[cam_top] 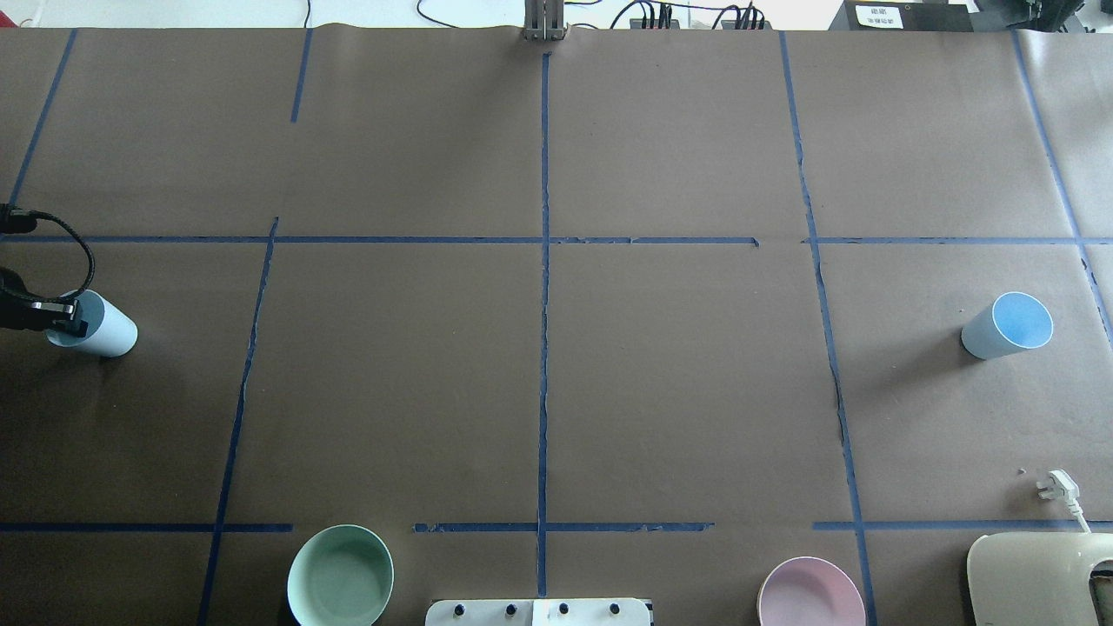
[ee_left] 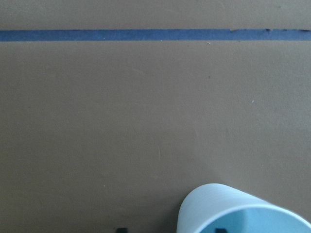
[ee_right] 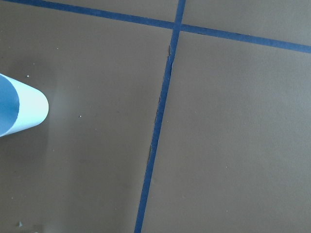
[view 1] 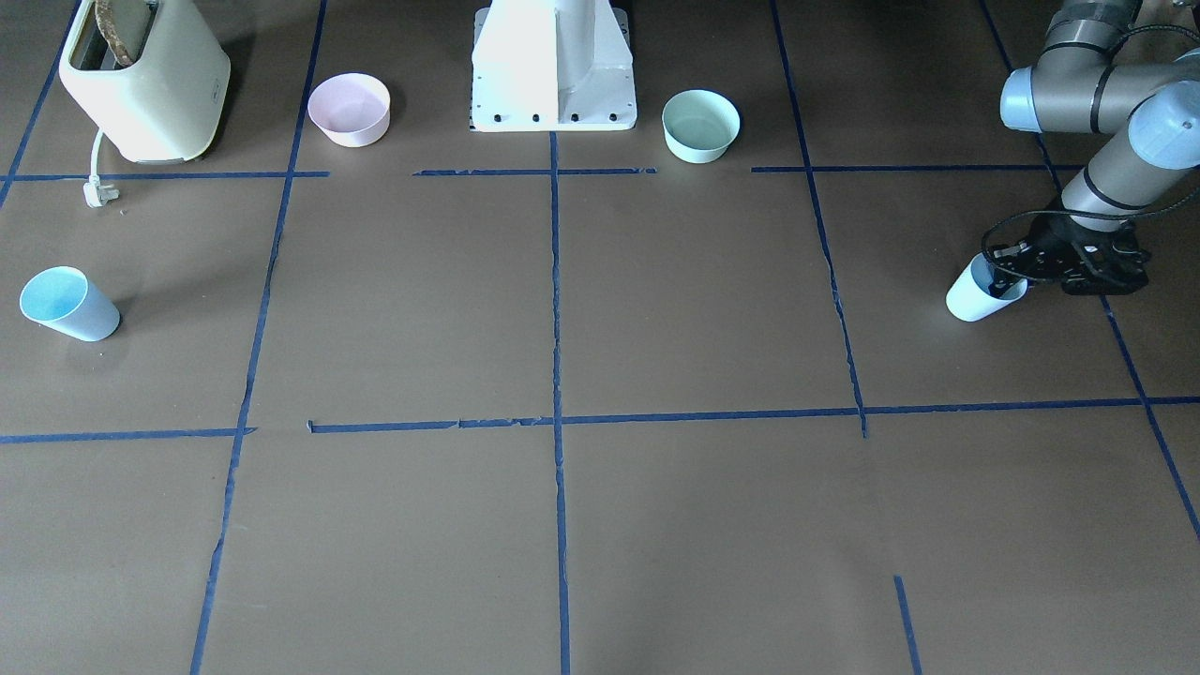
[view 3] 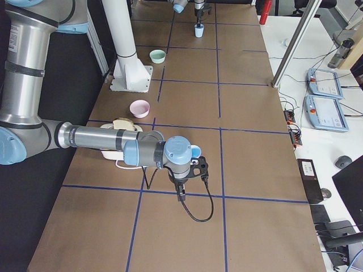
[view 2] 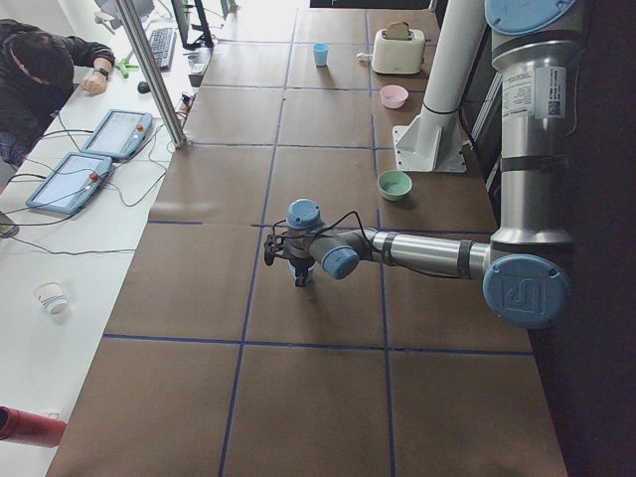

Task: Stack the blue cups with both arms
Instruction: 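Lower the left gripper onto the light blue cup and close it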

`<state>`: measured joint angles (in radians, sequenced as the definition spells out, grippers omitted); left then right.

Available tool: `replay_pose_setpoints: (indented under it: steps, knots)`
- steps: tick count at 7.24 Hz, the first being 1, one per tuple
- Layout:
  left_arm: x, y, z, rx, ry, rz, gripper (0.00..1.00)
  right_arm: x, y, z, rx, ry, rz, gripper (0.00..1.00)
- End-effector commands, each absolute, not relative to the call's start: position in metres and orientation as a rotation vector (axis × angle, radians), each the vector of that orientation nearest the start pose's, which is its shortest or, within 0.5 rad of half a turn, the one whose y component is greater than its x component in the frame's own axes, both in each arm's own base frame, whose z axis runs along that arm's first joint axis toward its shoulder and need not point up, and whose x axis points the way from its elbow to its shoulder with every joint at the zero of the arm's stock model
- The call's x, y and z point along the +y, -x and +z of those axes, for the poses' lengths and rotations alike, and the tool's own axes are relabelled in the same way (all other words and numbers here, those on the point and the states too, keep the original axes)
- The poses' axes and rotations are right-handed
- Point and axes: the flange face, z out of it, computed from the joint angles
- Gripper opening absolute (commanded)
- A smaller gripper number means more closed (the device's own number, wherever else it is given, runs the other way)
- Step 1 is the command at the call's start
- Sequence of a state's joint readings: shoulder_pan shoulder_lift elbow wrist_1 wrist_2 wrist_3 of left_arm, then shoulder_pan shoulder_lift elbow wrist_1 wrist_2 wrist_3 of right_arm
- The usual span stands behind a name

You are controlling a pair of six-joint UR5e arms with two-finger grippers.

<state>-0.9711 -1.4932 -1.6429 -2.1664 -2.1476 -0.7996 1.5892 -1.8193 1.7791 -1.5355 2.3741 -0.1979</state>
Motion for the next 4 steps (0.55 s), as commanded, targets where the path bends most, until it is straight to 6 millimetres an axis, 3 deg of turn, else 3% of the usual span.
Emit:
replay_pose_setpoints:
  steps: [1,3,4]
  knots:
    - [-0.447,-0.212,0.591,0.815,-0.081,-0.015,0.00,-0.386,-0.069,0.660,-0.801,-0.083,-0.168,1.00]
    - [-0.453,-0.220,0.538,0.881,-0.049,0.001,0.00,-0.386,-0.069,0.660,-0.801,-0.083,-0.168,1.00]
    - [-0.464,-0.228,0.488,0.881,-0.047,-0.015,0.00,-0.385,-0.069,0.659,-0.800,-0.090,-0.171,1.00]
